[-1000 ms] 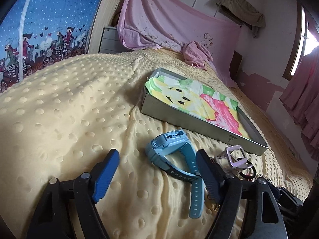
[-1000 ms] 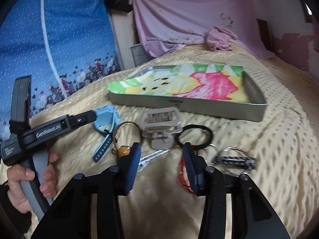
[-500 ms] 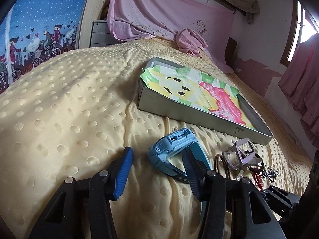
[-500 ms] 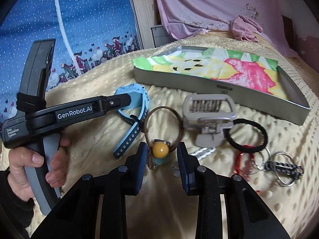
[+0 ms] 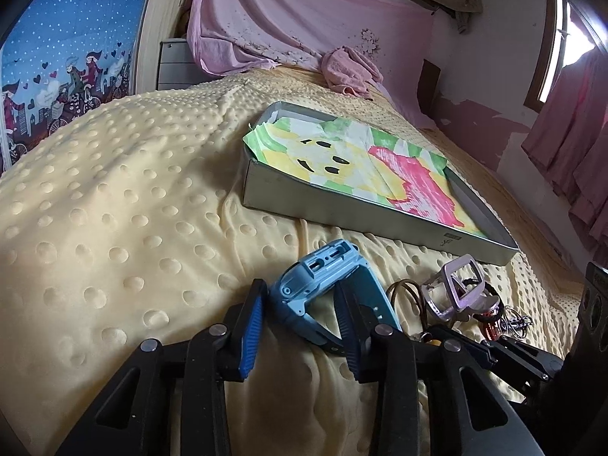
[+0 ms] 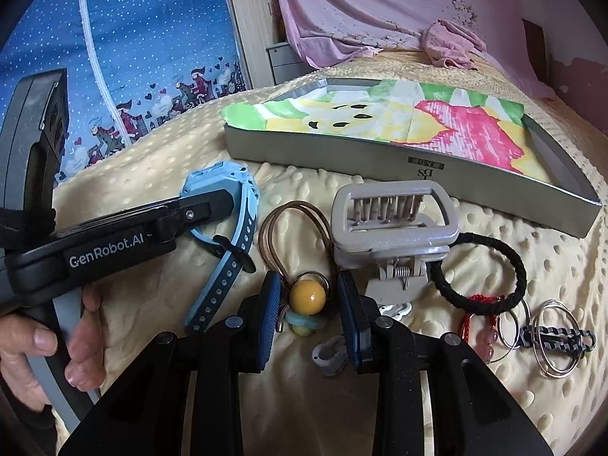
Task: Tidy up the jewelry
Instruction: 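Grasp the blue watch with the left tool while the right tool grasps the yellow-bead hair tie, then carry both items over the tray and open both tools to drop them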
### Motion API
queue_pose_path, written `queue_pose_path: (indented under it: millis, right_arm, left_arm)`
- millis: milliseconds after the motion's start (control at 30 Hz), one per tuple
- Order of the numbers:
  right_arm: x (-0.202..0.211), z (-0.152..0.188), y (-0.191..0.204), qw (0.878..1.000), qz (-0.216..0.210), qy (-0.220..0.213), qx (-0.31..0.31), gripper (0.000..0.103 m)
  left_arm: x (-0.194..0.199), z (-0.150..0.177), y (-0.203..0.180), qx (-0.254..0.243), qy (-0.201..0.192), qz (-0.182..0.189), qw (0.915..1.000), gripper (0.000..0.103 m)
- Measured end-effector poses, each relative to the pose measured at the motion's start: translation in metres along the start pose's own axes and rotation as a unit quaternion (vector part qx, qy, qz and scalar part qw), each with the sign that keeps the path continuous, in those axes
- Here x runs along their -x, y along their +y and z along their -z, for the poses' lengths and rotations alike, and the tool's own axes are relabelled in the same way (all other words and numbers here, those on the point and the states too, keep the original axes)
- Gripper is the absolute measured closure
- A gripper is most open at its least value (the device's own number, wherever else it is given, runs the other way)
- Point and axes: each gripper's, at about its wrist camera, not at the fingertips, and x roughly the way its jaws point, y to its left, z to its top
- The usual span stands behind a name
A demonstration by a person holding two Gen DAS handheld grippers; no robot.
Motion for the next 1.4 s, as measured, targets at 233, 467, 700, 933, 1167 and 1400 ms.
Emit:
queue_pose_path:
  millis: [233,467,700,933,1167,1400]
  right_arm:
    - [0.009,0.006,0.005,1.000,-0.005,0.000,0.007,0.079]
    - [0.025,0.011,-0.001,1.000,-0.017,-0.015,0.003,0.084]
    - [0.044,0.011,-0.004,0.998,-0.027,-0.052,-0.001,0.084]
    - [0.067,0.004,-0.008,0.995,-0.026,-0.100,0.001,0.085]
    - [0.085,-0.021,-0.032,0.988,-0.001,-0.155,-0.017,0.085]
    - [0.067,-0.080,-0.078,0.982,0.028,-0.177,-0.059,0.085]
  left_arm:
    - [0.006,0.008,-0.006,-0.018,0.000,-0.002,0.9998,0.079]
    - [0.019,0.018,-0.012,-0.022,0.000,0.009,0.9997,0.082]
    - [0.038,0.030,-0.026,-0.041,-0.003,0.020,0.9990,0.083]
    - [0.057,0.018,-0.035,-0.043,-0.025,0.031,0.9983,0.083]
    - [0.047,-0.025,-0.051,-0.047,-0.051,0.026,0.9972,0.083]
    - [-0.003,-0.070,-0.065,-0.054,-0.038,0.022,0.9976,0.083]
